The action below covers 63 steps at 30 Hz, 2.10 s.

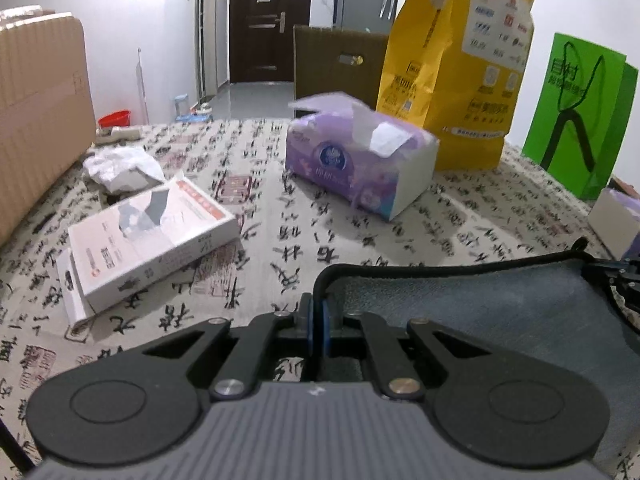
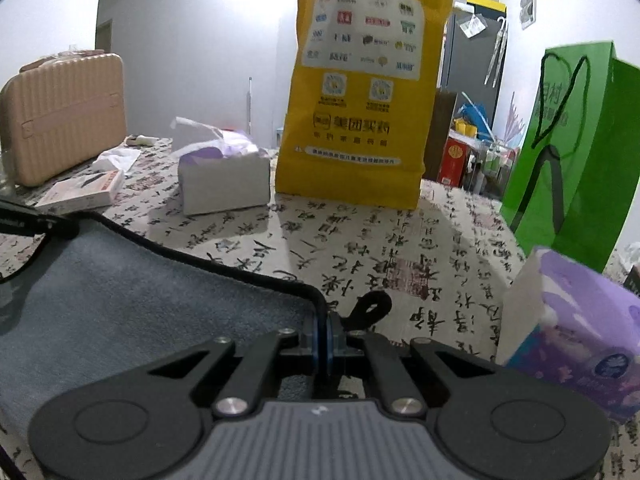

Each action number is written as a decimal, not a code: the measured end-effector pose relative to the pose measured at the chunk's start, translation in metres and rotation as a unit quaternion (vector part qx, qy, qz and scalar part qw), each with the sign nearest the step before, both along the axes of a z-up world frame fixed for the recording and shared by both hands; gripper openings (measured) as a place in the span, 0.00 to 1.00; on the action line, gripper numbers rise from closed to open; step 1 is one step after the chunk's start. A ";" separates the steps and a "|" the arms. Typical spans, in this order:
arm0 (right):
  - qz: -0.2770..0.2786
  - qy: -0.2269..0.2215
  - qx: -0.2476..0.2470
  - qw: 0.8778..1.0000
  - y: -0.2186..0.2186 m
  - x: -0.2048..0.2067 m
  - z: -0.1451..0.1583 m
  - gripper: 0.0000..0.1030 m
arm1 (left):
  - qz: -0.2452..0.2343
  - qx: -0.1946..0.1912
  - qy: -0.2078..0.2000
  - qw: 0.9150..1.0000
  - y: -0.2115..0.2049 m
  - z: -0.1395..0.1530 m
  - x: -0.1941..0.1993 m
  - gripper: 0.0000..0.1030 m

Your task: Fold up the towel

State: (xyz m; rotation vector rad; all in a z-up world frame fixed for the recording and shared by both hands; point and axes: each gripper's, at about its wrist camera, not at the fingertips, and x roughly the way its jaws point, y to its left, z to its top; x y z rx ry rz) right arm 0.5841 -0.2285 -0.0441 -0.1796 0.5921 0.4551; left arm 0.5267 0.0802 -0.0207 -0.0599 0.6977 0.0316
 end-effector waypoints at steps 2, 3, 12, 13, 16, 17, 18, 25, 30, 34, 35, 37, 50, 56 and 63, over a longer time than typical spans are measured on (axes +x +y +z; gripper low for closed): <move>-0.006 0.006 0.001 1.000 -0.002 0.003 -0.005 0.10 | 0.000 0.002 0.004 1.000 0.002 -0.005 0.001 0.09; -0.011 0.005 0.006 1.000 -0.004 0.004 -0.007 0.14 | 0.000 0.002 0.002 1.000 0.003 -0.005 0.000 0.10; -0.043 0.014 0.024 0.999 -0.016 0.010 -0.008 0.55 | 0.022 0.017 0.004 1.000 0.010 -0.008 -0.001 0.70; -0.042 0.014 0.024 0.999 -0.015 0.010 -0.008 0.61 | 0.027 0.017 0.003 0.999 0.012 -0.008 -0.002 0.81; -0.047 0.014 0.029 0.998 -0.017 0.010 -0.008 0.67 | 0.028 0.002 -0.005 1.000 0.018 -0.010 -0.004 0.83; -0.050 0.011 0.035 0.998 -0.019 0.009 -0.007 0.67 | 0.030 -0.005 -0.007 1.000 0.021 -0.011 -0.005 0.85; -0.054 0.006 0.040 0.998 -0.022 0.007 -0.006 0.67 | 0.033 -0.009 -0.010 0.999 0.022 -0.010 -0.006 0.87; -0.074 -0.002 0.053 0.996 -0.037 -0.015 0.002 0.76 | 0.051 0.011 -0.021 0.998 0.027 -0.003 -0.030 0.96; -0.090 -0.007 0.064 0.994 -0.049 -0.036 0.014 0.78 | 0.053 0.007 -0.025 0.998 0.027 0.006 -0.055 0.98; -0.094 -0.007 0.067 0.993 -0.050 -0.057 0.020 0.84 | 0.047 0.005 -0.033 0.998 0.024 0.014 -0.079 0.99; -0.092 -0.006 0.066 0.994 -0.049 -0.063 0.020 0.84 | 0.046 0.004 -0.035 0.998 0.023 0.016 -0.084 0.99; -0.091 -0.006 0.068 0.994 -0.048 -0.073 0.022 0.84 | 0.046 0.003 -0.038 0.998 0.022 0.019 -0.095 1.00; -0.087 -0.021 0.085 0.992 -0.043 -0.137 0.041 0.86 | 0.029 0.010 -0.065 0.997 0.009 0.046 -0.153 1.00; -0.087 -0.036 0.090 0.992 -0.047 -0.168 0.055 0.87 | 0.019 0.010 -0.084 0.996 0.000 0.058 -0.185 1.00; -0.083 -0.051 0.093 0.991 -0.050 -0.204 0.066 0.87 | 0.011 0.010 -0.100 0.995 -0.006 0.065 -0.223 1.00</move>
